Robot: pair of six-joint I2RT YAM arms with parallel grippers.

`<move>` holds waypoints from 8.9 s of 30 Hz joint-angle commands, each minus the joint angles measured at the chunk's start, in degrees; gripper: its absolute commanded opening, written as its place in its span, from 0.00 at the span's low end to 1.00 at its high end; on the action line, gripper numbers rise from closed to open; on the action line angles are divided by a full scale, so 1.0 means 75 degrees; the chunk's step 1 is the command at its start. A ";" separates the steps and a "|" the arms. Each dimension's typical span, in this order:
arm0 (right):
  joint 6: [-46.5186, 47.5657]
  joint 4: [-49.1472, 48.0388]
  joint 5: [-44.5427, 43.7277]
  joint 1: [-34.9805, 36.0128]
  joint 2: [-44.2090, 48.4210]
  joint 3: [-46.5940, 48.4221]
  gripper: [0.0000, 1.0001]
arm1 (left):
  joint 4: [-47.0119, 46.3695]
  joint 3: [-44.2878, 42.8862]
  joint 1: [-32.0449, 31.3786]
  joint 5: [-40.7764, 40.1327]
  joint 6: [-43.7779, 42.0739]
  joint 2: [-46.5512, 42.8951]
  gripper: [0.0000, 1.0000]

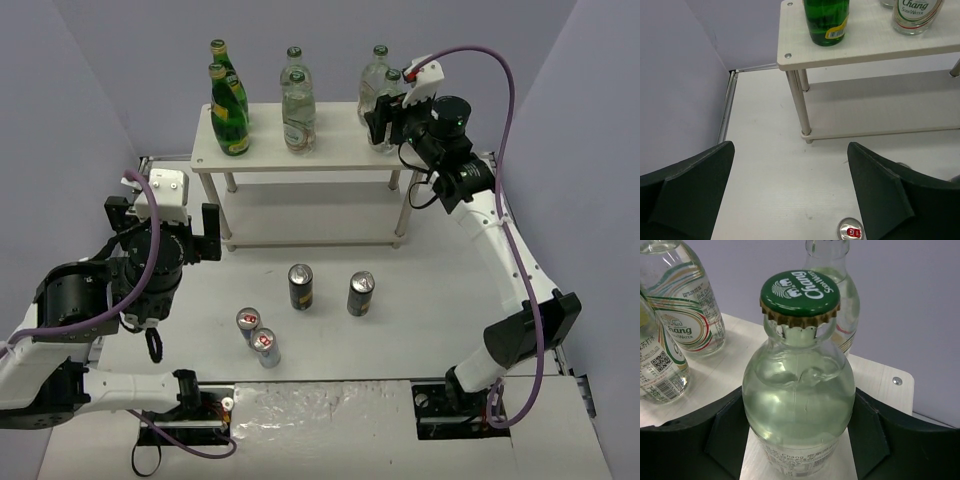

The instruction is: Place and organize the beverage onto the shelf

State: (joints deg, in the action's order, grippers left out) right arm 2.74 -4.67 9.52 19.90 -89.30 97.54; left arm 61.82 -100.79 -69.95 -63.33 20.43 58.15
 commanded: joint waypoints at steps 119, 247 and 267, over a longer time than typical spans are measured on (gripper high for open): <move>-0.0366 -0.5319 0.2621 0.4319 0.2168 -0.6407 0.51 | 0.0088 -0.0776 0.1874 0.6897 -0.0086 0.2254 0.02; -0.1971 0.1173 -0.2102 0.1460 0.6949 -0.5810 1.00 | -0.9297 0.4626 0.0386 0.5772 -0.1036 0.4551 0.51; -0.3340 -0.6290 0.5350 0.1670 0.6588 -0.8609 0.99 | -0.2550 0.2589 0.1251 0.5466 -0.0228 0.1095 0.02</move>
State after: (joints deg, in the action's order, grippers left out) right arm -15.75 -25.98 30.46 31.24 -36.07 36.69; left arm 34.94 -74.56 -63.77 -22.68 15.77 72.62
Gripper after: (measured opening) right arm 0.993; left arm 0.565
